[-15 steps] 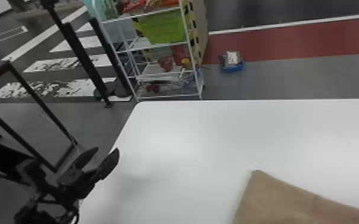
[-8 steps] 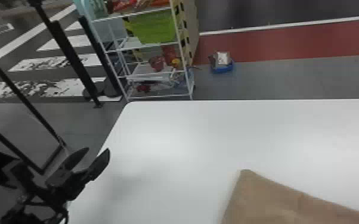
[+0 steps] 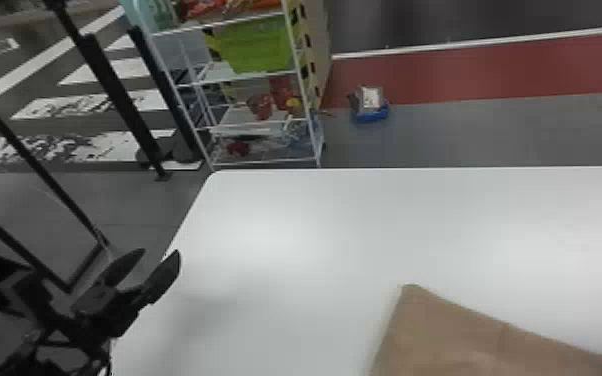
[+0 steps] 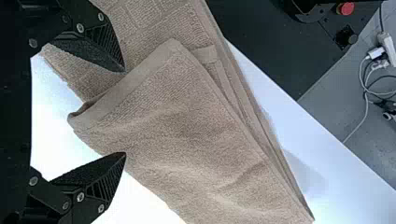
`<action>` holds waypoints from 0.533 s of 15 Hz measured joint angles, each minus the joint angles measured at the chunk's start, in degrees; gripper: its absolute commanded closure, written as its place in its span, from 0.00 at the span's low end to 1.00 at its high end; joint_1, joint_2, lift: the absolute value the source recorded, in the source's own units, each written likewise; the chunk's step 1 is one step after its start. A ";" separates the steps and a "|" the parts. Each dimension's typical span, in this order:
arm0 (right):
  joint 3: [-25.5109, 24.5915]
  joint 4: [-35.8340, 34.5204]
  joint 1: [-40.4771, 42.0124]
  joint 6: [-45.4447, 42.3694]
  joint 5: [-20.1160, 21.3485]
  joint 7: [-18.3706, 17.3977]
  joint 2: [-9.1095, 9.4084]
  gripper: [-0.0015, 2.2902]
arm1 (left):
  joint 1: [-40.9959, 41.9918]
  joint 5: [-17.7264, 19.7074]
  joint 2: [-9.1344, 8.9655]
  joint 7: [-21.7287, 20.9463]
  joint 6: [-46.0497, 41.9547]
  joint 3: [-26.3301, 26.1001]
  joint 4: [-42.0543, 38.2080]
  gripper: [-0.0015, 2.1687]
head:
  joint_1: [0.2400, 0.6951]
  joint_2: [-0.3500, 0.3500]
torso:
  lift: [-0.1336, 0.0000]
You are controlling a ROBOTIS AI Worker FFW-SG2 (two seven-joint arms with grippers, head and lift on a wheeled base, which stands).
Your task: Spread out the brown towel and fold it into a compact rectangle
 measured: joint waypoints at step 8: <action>3.66 2.20 -2.02 -0.74 2.51 2.97 0.40 0.21 | 0.00 0.00 0.00 0.05 -0.18 0.25 0.02 0.02 | 1.00 0.95 | 0.07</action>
